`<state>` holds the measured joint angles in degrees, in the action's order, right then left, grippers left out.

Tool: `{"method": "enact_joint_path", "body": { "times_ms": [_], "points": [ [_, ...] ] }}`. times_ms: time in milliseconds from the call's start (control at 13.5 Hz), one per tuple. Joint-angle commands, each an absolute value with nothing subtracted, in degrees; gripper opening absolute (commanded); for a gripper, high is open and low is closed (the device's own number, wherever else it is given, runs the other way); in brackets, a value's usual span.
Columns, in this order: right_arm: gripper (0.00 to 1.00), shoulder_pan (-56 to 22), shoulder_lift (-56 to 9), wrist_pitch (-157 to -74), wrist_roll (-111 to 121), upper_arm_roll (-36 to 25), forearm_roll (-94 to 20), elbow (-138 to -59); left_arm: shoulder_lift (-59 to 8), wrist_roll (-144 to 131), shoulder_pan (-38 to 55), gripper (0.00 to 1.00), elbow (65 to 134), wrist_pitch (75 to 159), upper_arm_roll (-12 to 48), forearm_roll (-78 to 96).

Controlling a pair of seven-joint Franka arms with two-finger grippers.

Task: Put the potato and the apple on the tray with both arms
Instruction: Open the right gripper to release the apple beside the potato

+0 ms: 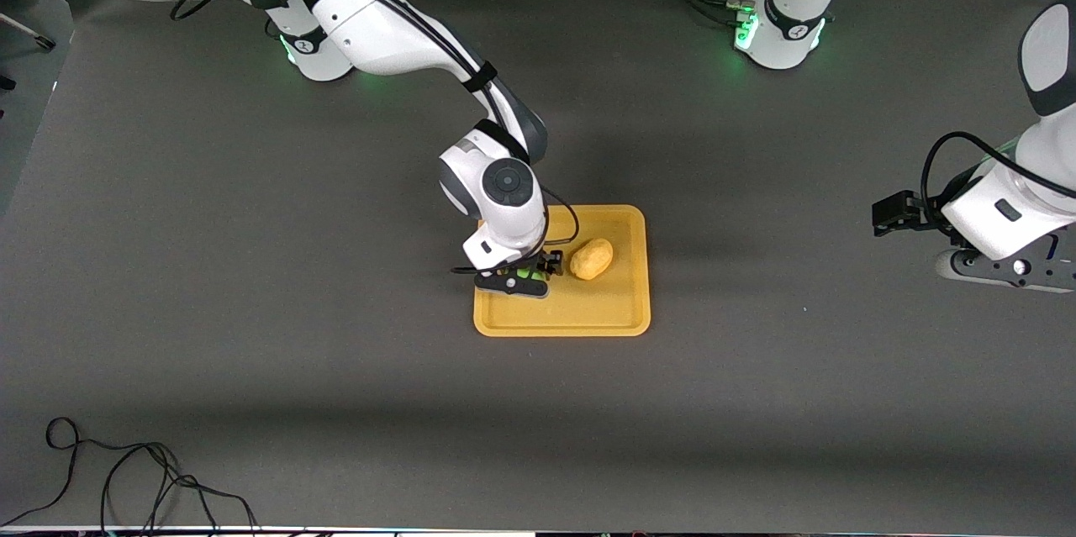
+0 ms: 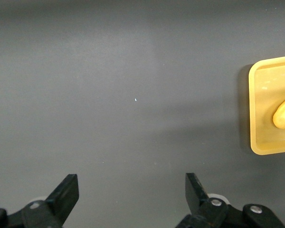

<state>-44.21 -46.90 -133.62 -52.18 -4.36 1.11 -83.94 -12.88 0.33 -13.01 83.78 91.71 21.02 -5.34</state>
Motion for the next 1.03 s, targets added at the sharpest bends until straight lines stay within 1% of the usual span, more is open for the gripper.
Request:
{"method": "enact_joint_path", "body": {
  "times_ms": [0, 74, 148, 369, 591, 738, 812, 960],
  "points": [
    [1.00, -44.0, -46.1, -133.2, -53.3, -4.5, 1.4, -83.2, -13.0, 0.6, -12.7, 1.00, 82.4, 90.1, 21.0, -4.8],
    [1.00, -43.9, -44.6, -131.2, -53.3, -4.6, 1.3, -83.1, -13.0, 0.9, -13.0, 1.00, 82.3, 90.1, 21.0, -4.9],
    [1.00, -43.8, -42.2, -126.9, -53.1, -4.7, 1.3, -82.2, -13.0, 1.1, -13.1, 1.00, 82.1, 90.1, 20.9, -4.9],
    [1.00, -43.2, -34.4, -111.4, -52.9, -5.3, 1.2, -76.9, -13.0, 0.8, -12.4, 1.00, 81.1, 89.9, 21.1, -5.0],
    [1.00, -41.2, -28.3, -98.9, -52.0, -5.4, 1.2, -71.3, -13.0, 1.4, -13.0, 1.00, 80.1, 86.6, 21.0, -6.1],
    [1.00, -39.3, -23.3, -93.6, -46.4, -5.8, 1.3, -71.9, -13.0, 0.7, -12.2, 1.00, 80.0, 86.6, 21.1, -6.2],
    [1.00, -38.1, -20.9, -90.4, -41.0, -6.7, 1.3, -72.8, -13.0, 0.7, -12.2, 1.00, 79.7, 86.7, 21.2, -6.3],
    [1.00, -35.4, -17.0, -86.7, -32.5, -9.1, 1.1, -74.4, -13.1, 0.7, -12.2, 1.00, 79.6, 86.8, 21.2, -6.3]
  ]
}}
